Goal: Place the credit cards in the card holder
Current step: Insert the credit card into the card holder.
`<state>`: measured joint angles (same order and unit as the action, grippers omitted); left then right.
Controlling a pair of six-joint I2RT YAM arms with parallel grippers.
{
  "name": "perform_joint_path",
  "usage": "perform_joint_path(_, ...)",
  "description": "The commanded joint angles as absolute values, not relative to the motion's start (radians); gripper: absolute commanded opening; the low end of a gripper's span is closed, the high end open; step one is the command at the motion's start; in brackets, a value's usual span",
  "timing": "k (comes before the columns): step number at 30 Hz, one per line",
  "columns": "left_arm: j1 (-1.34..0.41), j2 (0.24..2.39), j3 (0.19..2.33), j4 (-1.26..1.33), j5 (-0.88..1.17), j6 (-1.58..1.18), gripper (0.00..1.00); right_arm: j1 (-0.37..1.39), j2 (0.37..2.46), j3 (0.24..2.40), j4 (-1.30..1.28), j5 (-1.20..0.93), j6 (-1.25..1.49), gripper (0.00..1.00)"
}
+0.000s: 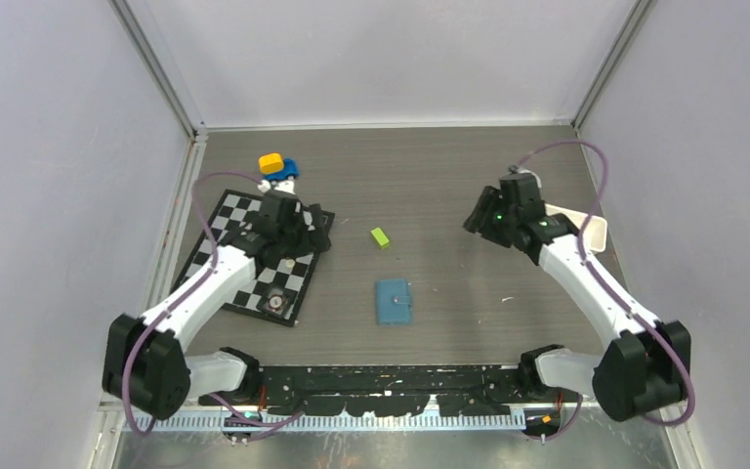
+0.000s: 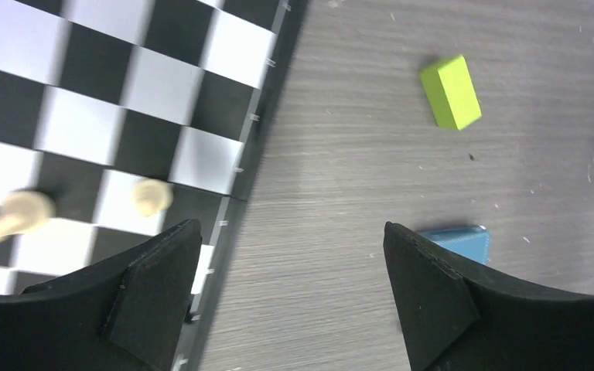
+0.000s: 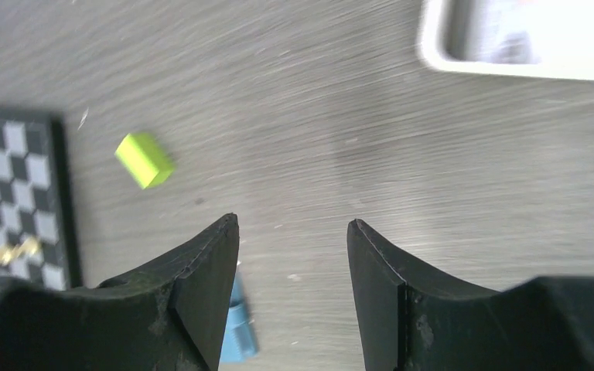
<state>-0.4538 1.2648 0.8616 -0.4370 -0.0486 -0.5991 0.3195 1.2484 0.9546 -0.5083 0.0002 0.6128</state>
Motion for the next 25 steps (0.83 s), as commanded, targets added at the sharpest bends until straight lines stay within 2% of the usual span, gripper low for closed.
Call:
perform_joint_path(1, -0.389, 1.092, 0.928, -0.52, -0.134, -0.471, 0.91, 0.221, 1.06, 0.914, -0.512, 0.177, 0.5, 0.59)
perform_joint_path(6, -0.388, 0.908, 0.939, -0.536, -0.354, -0.368, 0.97, 0.212, 0.84, 0.845, -0.423, 0.412, 0.419, 0.62)
perform_joint_path(11, -0.388, 0.778, 0.897, -0.53, -0.386, -0.345, 1.0, 0.213, 0.722, 0.758, -0.332, 0.476, 0.374, 0.62)
perform_joint_path(25, -0.388, 0.739, 0.891, -0.533, -0.39, -0.345, 1.0, 0.213, 0.712, 0.758, -0.336, 0.46, 0.369, 0.61)
